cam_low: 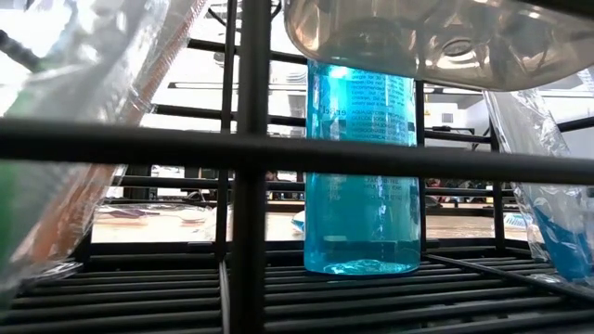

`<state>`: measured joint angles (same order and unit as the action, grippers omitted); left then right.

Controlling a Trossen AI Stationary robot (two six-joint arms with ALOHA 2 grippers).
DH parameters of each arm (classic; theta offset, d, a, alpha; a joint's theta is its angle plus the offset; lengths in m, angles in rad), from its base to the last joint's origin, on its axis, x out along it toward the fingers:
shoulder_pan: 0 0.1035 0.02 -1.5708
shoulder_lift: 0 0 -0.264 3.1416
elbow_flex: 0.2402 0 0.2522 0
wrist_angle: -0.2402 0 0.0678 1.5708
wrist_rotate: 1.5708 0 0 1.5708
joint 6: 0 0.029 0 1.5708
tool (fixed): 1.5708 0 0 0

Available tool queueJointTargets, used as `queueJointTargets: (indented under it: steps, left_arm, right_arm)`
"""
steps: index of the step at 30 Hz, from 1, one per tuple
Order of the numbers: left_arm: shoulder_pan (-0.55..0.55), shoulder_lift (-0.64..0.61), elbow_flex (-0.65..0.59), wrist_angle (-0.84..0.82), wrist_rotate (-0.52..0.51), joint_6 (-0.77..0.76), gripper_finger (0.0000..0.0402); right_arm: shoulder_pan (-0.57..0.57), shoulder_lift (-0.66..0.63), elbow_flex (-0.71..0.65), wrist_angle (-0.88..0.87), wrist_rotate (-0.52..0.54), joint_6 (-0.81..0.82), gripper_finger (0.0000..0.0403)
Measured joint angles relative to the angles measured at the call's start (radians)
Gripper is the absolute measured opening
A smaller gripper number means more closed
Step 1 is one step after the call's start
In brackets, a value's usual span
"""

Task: Pick & Place toothbrushing station
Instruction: Put the green toothbrush into the black wire organizer

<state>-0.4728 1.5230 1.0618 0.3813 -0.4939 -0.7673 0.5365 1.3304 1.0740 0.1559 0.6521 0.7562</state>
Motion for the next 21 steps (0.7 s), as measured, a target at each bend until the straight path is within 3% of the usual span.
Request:
queueJointTargets:
  steps: [10, 21]
  left_arm:
    - [-0.002, 0.0, 0.0, 0.011, 0.06, 0.034, 0.0205]
    - [-0.025, 0.0, 0.0, 0.043, 0.071, 0.06, 0.0239]
  right_arm:
    - [0.037, 0.0, 0.0, -0.015, -0.023, 0.003, 0.0]
    - [0.119, 0.03, 0.0, 0.055, 0.182, 0.0, 0.0]
